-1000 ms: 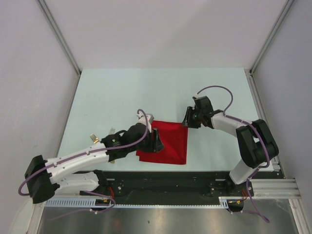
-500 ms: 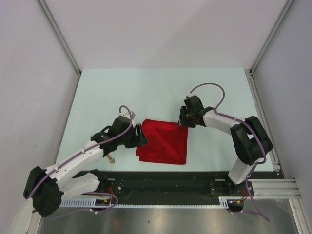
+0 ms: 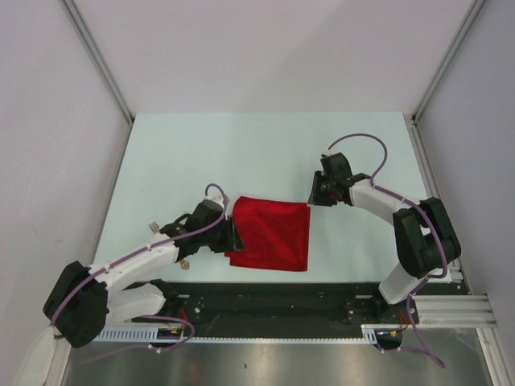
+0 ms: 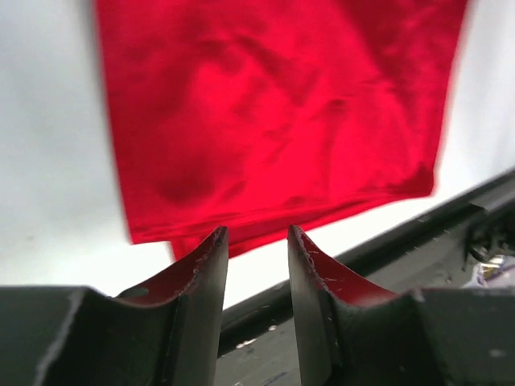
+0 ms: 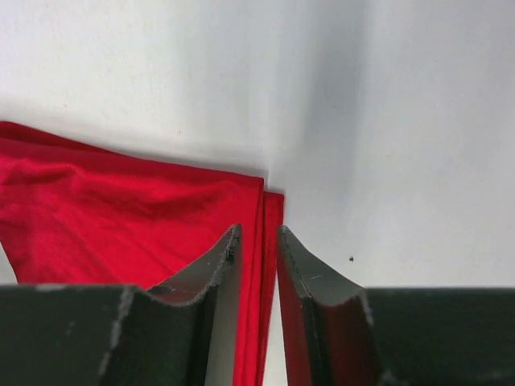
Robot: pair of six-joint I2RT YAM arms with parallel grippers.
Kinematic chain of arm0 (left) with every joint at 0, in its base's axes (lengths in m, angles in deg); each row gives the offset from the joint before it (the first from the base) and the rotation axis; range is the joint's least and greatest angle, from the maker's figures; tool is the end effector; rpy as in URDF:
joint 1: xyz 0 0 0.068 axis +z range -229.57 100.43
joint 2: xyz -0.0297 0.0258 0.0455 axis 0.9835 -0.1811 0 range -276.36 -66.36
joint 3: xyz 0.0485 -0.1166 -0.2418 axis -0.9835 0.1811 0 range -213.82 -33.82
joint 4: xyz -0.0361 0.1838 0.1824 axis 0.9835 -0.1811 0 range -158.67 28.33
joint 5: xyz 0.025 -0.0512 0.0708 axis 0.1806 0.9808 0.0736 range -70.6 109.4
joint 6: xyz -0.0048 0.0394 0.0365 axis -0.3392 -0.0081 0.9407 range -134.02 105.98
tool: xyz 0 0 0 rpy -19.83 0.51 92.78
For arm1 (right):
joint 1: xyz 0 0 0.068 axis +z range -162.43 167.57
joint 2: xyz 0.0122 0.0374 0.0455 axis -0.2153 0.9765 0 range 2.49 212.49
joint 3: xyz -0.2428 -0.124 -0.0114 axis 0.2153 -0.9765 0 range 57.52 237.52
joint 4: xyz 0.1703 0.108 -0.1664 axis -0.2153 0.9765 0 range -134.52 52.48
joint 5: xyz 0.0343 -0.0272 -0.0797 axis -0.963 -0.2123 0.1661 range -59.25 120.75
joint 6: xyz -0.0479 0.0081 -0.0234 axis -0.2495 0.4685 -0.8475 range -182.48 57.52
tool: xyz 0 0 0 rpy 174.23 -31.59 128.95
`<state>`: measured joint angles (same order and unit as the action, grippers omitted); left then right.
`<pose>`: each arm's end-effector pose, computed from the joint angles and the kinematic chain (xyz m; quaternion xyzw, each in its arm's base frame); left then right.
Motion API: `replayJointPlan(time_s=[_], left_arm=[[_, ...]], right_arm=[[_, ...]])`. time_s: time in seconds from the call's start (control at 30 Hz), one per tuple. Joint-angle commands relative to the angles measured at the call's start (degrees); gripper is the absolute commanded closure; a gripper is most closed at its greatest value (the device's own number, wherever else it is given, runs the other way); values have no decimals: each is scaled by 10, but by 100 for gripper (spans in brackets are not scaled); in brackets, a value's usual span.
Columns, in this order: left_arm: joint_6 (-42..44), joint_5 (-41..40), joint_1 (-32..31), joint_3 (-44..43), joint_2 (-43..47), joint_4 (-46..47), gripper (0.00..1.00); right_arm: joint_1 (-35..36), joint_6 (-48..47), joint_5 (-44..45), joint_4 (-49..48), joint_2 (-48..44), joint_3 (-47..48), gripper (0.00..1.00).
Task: Fold the napkin into a case and place the utensils inside
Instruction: Rotate the lower triangle-folded napkin at the center of the board.
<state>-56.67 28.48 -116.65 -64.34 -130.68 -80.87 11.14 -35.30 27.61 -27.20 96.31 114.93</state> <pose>0.1628 -0.1301 0.1779 -0.0208 0.9454 -0.2604 0.1947 0.3064 0.1358 0.1915 0.0214 0.9498 0.1568 0.2699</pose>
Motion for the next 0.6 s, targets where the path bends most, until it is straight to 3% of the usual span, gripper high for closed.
replayJointPlan(time_s=[0.0,0.13,0.2,0.3,0.37,0.43,0.57], left_arm=[[4,-16,-30,-7,53,41,58],[13,31,-53,-25,11,99,51],[20,15,-93,-59,-14,102,43],[29,-9,-151,-101,-68,118,41],[35,-18,-182,-124,-105,130,43],[42,-25,-199,-137,-127,147,52],[65,-37,-247,-196,-191,151,54]], right_arm=[[-4,-25,-35,-15,-18,-24,72],[-8,-26,-59,-40,-14,-37,72],[-10,-27,-63,-43,-10,-38,71],[-10,-26,-74,-50,0,-37,71],[-10,-27,-78,-54,5,-37,71],[-10,-26,-84,-59,7,-41,71],[-11,-24,-94,-65,8,-47,73]])
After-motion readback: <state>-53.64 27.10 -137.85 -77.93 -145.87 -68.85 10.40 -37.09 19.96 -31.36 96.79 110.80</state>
